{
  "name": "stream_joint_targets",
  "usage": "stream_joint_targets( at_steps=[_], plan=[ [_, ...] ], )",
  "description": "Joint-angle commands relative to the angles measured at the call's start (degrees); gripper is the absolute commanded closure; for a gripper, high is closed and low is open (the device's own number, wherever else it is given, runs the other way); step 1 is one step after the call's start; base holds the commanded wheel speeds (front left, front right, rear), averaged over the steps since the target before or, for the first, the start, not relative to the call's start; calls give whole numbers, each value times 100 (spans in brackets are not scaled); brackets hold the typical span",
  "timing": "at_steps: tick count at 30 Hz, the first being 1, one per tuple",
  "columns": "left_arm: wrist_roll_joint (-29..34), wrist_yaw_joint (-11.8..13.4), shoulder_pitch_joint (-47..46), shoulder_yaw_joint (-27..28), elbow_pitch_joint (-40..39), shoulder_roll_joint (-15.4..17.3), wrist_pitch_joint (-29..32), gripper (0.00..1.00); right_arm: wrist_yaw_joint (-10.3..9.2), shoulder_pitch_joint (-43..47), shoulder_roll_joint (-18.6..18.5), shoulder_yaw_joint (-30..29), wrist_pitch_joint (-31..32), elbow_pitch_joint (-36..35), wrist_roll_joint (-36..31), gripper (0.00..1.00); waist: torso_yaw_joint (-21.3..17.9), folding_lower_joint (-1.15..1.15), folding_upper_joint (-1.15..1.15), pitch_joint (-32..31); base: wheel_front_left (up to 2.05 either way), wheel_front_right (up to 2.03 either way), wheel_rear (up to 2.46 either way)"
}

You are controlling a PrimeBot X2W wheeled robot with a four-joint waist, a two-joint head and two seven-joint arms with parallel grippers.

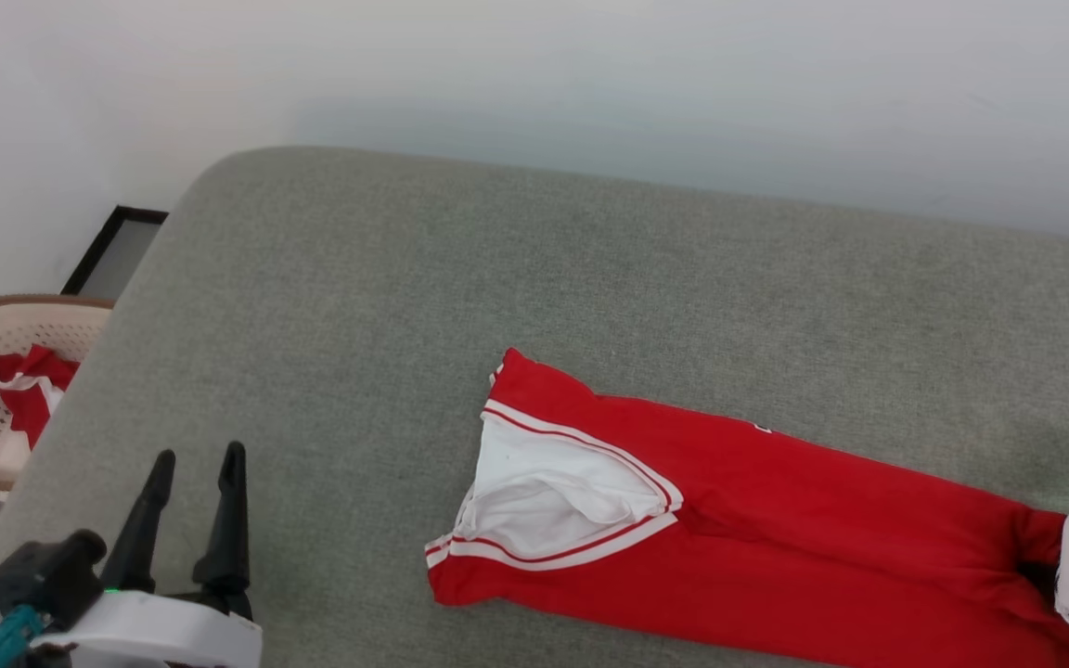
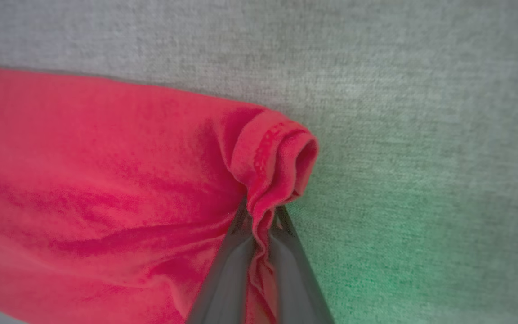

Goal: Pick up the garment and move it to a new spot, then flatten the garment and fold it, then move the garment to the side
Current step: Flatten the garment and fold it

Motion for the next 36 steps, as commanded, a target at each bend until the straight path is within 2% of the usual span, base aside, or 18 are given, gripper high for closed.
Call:
stream_joint_targets(
  at_steps=[1,6,11,21,24,28,33,36],
  plan=[
    [46,-52,87,49,-11,-55,-3,0,4,151,215,141,29,160,99,100,14,0,0,33,0,0,0],
    [243,-204,157,282,-7,-237,-4,0,4,52,52,206,11,-14,377,100,-33,0,0,77,0,0,0],
    [458,-345,146,461,17,-367,-4,0,-9,-54,-450,281,-250,-116,285,100,-139,0,0,109,0,0,0],
    [740,-577,0,598,243,-600,-4,0,-2,-528,-1182,151,-750,517,-232,100,-395,0,0,145,0,0,0],
    [802,-607,-15,608,333,-632,-5,0,-2,-704,-1139,204,-766,696,-348,100,-477,0,0,82,0,0,0],
    [816,-619,75,650,417,-669,-5,0,-2,-763,-1006,376,-643,464,-114,100,-582,0,0,-58,0,0,0],
    [769,-616,242,691,494,-706,-4,0,-1,-526,-670,543,-158,-382,557,100,-686,0,0,-296,0,0,0],
    [784,-627,316,725,463,-715,-5,0,0,-428,-435,546,38,-970,722,100,-706,0,0,-396,0,0,0]
  ],
)
